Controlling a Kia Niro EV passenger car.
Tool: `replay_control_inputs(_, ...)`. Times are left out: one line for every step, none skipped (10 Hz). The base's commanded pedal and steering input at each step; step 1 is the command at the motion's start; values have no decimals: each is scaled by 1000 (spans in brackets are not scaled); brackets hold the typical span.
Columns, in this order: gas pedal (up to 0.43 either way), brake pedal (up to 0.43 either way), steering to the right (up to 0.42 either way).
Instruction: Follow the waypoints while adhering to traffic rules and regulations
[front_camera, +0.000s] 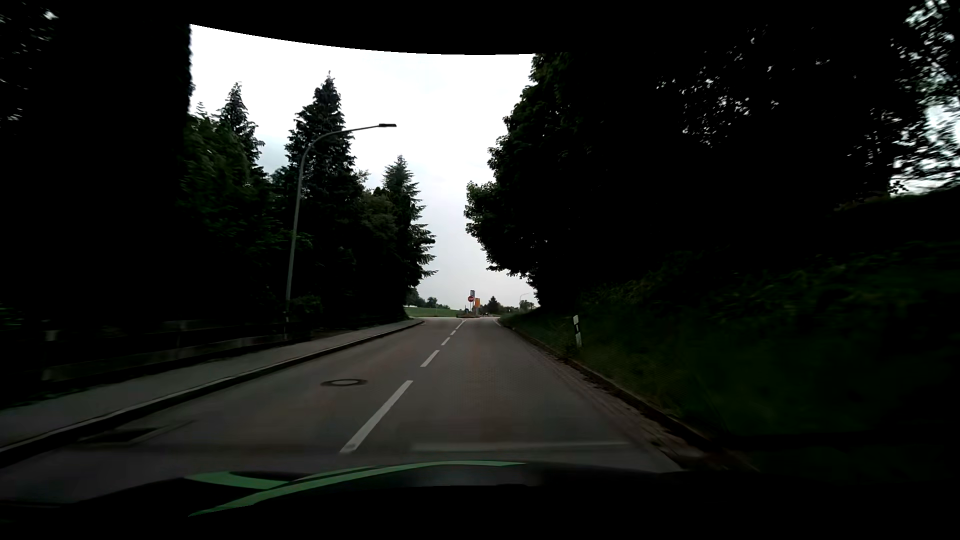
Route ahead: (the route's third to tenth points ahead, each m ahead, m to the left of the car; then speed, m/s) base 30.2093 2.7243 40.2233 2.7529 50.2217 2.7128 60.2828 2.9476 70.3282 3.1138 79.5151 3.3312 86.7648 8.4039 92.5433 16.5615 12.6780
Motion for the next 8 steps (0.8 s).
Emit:
replay_control_inputs(0,0,4)
replay_control_inputs(0,0,4)
replay_control_inputs(0,0,4)
replay_control_inputs(0,0,4)
replay_control_inputs(0,0,4)
replay_control_inputs(0,0,3)
replay_control_inputs(0,0,3)
replay_control_inputs(0,0,1)
